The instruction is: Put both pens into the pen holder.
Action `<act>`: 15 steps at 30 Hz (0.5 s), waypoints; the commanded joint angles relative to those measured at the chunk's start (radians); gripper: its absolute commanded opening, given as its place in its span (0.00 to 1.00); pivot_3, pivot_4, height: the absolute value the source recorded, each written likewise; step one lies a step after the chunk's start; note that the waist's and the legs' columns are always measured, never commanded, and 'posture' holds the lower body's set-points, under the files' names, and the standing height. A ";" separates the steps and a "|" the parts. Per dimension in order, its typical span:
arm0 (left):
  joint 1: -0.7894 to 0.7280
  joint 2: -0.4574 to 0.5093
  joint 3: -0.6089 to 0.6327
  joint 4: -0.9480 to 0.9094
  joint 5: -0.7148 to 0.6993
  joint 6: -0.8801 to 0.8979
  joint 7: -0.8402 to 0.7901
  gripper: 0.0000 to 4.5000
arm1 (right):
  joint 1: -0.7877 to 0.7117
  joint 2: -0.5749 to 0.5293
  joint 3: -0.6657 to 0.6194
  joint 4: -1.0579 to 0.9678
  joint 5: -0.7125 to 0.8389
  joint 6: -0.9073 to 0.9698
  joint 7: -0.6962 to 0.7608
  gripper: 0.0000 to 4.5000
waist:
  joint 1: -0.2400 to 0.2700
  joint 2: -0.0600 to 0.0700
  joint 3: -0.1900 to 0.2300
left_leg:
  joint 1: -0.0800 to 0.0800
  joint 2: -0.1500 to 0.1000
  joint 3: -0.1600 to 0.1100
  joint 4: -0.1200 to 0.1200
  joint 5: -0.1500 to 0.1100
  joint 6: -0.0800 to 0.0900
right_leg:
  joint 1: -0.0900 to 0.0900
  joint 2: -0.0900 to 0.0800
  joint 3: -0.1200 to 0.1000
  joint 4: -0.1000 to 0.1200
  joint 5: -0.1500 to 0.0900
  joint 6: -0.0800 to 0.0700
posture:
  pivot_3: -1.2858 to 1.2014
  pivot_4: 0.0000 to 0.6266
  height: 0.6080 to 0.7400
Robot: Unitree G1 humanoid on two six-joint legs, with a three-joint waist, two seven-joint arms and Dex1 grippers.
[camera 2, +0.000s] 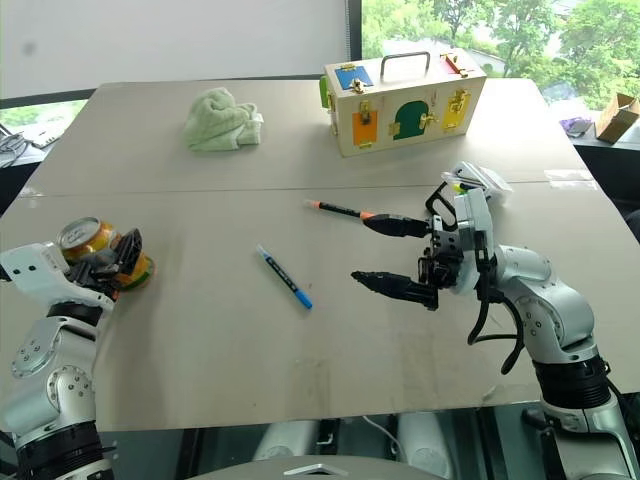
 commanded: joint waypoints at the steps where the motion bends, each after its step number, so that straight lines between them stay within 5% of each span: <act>1: -0.002 0.025 0.005 0.012 0.036 -0.040 0.019 0.99 | 0.013 0.000 -0.017 -0.045 0.007 -0.011 -0.011 1.00 | 0.000 0.000 0.000 | 0.000 0.000 0.000 0.000 0.000 0.000 | 0.000 0.000 0.000 0.000 0.000 0.000 | 0.52 0.24 1.00; 11: 0.004 0.055 0.024 -0.108 -0.025 -0.035 -0.022 0.99 | 0.020 -0.001 -0.027 -0.039 0.014 -0.015 -0.016 1.00 | 0.000 0.000 0.000 | 0.000 0.000 0.000 -0.001 0.000 0.000 | 0.000 -0.001 0.000 0.000 0.000 0.000 | 0.52 0.24 1.00; 15: -0.037 0.102 0.040 -0.219 -0.165 0.047 -0.047 0.99 | 0.016 0.003 -0.021 -0.026 0.010 -0.020 -0.007 1.00 | 0.002 0.000 0.000 | 0.000 0.000 0.000 -0.001 0.000 0.000 | 0.000 -0.001 0.000 0.000 0.000 0.000 | 0.52 0.24 1.00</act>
